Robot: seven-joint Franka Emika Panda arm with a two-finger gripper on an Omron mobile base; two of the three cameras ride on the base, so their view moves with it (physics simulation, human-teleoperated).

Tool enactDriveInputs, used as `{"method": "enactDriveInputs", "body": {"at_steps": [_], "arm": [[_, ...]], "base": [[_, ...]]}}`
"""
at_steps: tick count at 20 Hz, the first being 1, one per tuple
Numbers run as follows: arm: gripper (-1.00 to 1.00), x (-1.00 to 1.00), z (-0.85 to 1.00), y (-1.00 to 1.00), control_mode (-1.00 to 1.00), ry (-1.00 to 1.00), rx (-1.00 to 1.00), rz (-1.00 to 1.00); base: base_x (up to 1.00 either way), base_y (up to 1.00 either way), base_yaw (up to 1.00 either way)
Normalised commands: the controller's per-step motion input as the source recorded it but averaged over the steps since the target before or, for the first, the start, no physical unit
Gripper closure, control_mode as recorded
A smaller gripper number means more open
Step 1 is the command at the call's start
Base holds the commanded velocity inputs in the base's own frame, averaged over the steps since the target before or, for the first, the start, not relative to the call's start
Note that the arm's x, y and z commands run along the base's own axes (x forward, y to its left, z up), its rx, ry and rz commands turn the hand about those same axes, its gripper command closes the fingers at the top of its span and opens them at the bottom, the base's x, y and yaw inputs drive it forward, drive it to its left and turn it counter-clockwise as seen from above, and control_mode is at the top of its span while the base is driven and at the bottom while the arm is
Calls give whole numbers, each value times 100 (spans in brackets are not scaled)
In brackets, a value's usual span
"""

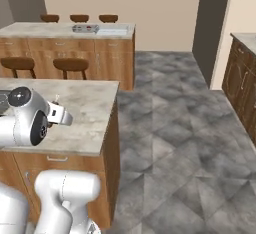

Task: Place the cold items (kiwi and tomato) from the fridge in one tupperware on the dining counter. Place the warm items (hot dog and kebab skewer) in the stove area in another tupperware.

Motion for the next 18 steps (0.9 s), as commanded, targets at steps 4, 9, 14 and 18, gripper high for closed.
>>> {"method": "enactDriveInputs", "body": {"at_steps": [4,9,14,18], "arm": [[100,0,0,0,100,0,0,0],[100,0,0,0,100,0,0,0],[100,0,0,0,100,0,0,0],[100,0,0,0,100,0,0,0]], "base": [[-1,-100,-9],[11,-94,-1],[49,-75,4],[77,-51,13]]}}
